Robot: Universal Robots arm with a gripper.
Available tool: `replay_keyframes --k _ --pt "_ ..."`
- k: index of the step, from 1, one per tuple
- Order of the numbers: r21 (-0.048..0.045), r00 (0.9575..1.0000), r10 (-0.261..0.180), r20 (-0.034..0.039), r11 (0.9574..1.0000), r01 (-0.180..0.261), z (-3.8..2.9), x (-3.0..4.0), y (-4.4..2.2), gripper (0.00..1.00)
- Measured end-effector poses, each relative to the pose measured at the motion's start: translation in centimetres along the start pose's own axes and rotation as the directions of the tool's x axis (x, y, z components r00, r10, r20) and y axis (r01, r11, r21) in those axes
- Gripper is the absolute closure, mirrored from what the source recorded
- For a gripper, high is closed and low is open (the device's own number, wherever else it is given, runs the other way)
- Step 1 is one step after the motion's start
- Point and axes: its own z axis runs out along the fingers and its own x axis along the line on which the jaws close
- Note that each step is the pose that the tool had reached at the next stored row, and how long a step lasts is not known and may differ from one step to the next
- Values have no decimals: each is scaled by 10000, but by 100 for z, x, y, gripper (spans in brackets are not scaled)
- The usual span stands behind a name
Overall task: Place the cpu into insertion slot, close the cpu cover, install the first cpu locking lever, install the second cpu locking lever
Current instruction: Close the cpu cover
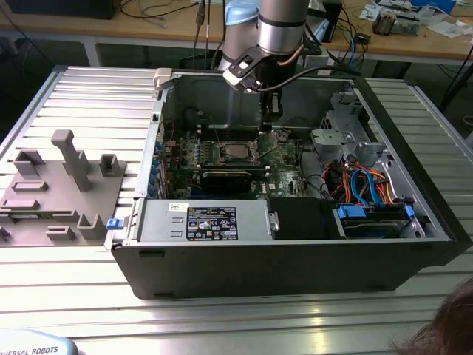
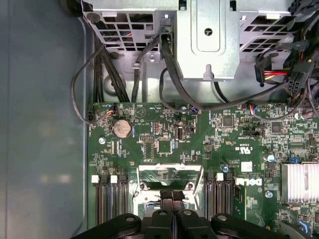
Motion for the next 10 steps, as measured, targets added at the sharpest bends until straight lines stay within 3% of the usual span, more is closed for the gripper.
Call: replay_keyframes --k 10 --pt "0 10000 0 0 10000 0 2 0 63 89"
